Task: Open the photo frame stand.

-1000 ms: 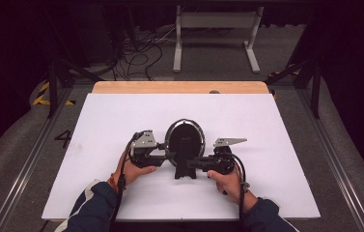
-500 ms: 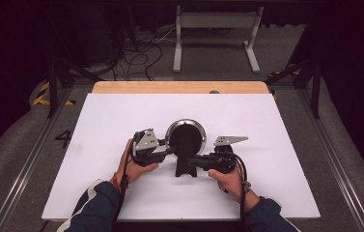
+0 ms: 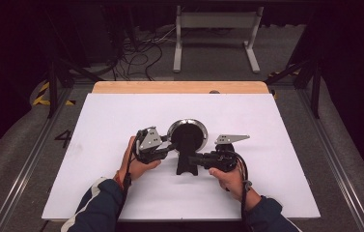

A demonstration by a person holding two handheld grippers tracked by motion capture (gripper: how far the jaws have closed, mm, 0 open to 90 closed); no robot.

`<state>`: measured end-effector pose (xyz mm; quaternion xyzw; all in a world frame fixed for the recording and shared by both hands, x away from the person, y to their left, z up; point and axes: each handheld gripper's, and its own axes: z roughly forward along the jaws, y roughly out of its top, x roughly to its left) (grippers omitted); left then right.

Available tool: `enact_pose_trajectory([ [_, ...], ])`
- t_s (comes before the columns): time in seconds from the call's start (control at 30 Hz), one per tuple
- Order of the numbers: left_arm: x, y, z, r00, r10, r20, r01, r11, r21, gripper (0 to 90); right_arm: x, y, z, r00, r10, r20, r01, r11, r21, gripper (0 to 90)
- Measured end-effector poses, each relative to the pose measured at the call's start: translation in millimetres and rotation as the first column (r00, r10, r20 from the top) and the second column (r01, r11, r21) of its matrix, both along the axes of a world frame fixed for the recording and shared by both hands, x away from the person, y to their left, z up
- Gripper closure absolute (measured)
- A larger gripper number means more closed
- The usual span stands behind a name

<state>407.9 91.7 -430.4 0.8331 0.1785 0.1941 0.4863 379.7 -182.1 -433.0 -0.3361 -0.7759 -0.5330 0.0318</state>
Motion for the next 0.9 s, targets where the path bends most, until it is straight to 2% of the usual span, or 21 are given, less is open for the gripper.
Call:
enact_pose_trajectory([
  [0.23, -0.1, -4.3, 1.1, 0.9986, 0.033, 0.042, -0.034, 0.9990, 0.030, 65.4, 1.4, -0.3, 0.2, 1.0000, -0.005, 0.003, 0.005, 1.000, -0.007, 74.8],
  [0.37, 2.1, -4.6, -1.7, 0.9977, 0.050, 0.046, -0.051, 0.9984, 0.023, 67.0, 0.2, 2.6, -0.9, 0.9998, -0.011, 0.019, 0.012, 0.998, -0.055, 75.8],
  [0.47, 0.2, -6.6, -0.6, 0.9958, 0.060, 0.070, -0.063, 0.9970, 0.044, 66.7, 0.6, 3.0, -1.5, 0.9997, -0.014, 0.020, 0.015, 0.998, -0.058, 75.9],
  [0.8, -3.4, -10.3, -1.2, 0.9900, 0.082, 0.115, -0.091, 0.9929, 0.076, 67.3, 3.1, 1.2, -3.9, 0.9998, -0.015, 0.010, 0.016, 0.998, -0.061, 75.6],
  [0.9, -3.7, -11.0, -2.6, 0.9897, 0.086, 0.115, -0.094, 0.9935, 0.064, 67.8, 3.9, 0.5, -4.7, 0.9997, -0.022, 0.009, 0.023, 0.997, -0.071, 75.6],
])
